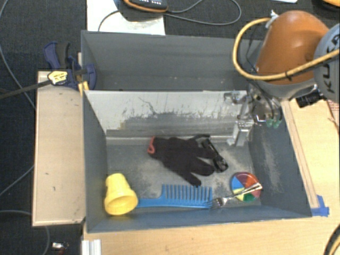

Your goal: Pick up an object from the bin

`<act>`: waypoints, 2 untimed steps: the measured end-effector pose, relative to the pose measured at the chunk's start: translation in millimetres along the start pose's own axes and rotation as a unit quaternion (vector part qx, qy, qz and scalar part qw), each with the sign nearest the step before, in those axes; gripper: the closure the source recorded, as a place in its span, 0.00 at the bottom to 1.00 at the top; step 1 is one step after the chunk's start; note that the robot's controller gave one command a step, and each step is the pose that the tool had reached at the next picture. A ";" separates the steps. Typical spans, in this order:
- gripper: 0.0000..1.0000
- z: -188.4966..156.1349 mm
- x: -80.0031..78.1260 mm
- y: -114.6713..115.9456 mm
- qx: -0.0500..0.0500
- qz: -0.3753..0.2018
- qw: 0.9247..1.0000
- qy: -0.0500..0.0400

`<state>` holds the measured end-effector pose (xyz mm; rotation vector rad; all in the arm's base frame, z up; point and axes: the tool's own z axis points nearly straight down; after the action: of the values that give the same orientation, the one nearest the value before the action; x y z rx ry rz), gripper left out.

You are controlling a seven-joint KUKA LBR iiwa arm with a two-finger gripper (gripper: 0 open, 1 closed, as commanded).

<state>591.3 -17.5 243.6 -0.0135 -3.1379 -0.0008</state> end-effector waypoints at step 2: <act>0.00 41.9 -1.7 25.4 0.000 0.066 0.998 -0.005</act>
Offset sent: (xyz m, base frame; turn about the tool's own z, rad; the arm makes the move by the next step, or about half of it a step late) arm 0.0002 0.0594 -0.1047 0.3064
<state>593.0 7.9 201.7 -0.2204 -3.1408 -0.0017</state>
